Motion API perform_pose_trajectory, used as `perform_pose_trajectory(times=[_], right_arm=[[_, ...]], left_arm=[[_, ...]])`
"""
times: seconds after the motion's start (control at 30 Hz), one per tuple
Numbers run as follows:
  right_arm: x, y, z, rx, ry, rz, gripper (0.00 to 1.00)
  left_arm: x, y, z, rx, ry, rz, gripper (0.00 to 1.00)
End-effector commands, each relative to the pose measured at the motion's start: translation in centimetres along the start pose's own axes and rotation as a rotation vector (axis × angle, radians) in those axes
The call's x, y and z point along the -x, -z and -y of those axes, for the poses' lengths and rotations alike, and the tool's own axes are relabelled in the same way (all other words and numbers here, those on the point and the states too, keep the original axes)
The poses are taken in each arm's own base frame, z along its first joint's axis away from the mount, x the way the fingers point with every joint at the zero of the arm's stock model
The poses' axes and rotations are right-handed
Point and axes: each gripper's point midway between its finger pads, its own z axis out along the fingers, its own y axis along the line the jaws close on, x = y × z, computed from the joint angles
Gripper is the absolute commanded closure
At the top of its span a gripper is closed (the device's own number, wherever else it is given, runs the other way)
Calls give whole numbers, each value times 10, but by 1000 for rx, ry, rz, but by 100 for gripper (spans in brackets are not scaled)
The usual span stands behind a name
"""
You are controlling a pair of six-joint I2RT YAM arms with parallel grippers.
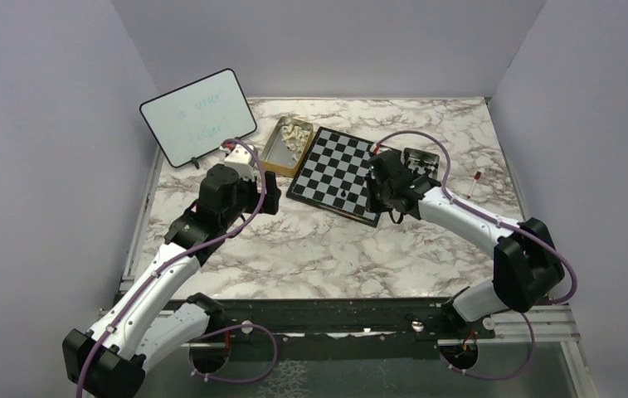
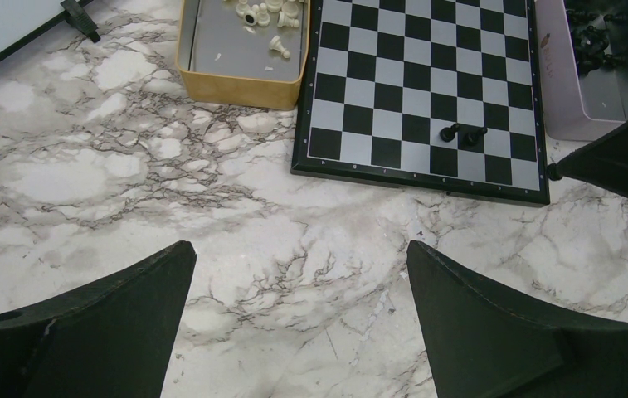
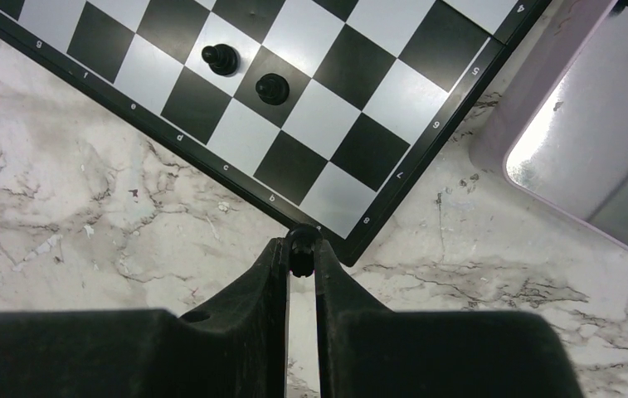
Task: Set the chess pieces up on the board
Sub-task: Place the chess piece on the chessboard.
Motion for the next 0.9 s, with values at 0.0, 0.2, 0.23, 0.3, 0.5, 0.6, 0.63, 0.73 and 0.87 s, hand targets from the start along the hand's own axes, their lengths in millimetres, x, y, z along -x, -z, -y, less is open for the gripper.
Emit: perform_pose_trajectory(times=[0.0,0.2,0.23,0.3,0.5,0.6,0.63,0.73,0.87], right_arm=[[-4,-8,3,-39,-5,14,84],[-10,-17,6,-74,9,1,84],[-11,-17,6,-76,12,3,84],[-12,-20,7,-81,14,4,84],[-15,-27,6,-82,14,-5,84],[-18,-30,7,-89,17,-11,83],[-18,-30,8,-93,17,-10,83],[-19,-32,9,-102,21,-13,84],[-21,-34,10,-108,24,-20,83]], left_arm=[[3,1,-1,5,-7,18,1],[2,1,-1,4,-7,16,1],[2,1,-1,5,-6,16,1],[2,1,-1,4,-7,16,1],[2,1,0,2,-7,17,1],[3,2,-1,2,-7,19,1],[3,1,-1,3,-7,18,1],[2,1,-1,2,-7,18,1],[3,2,-1,2,-7,20,1]])
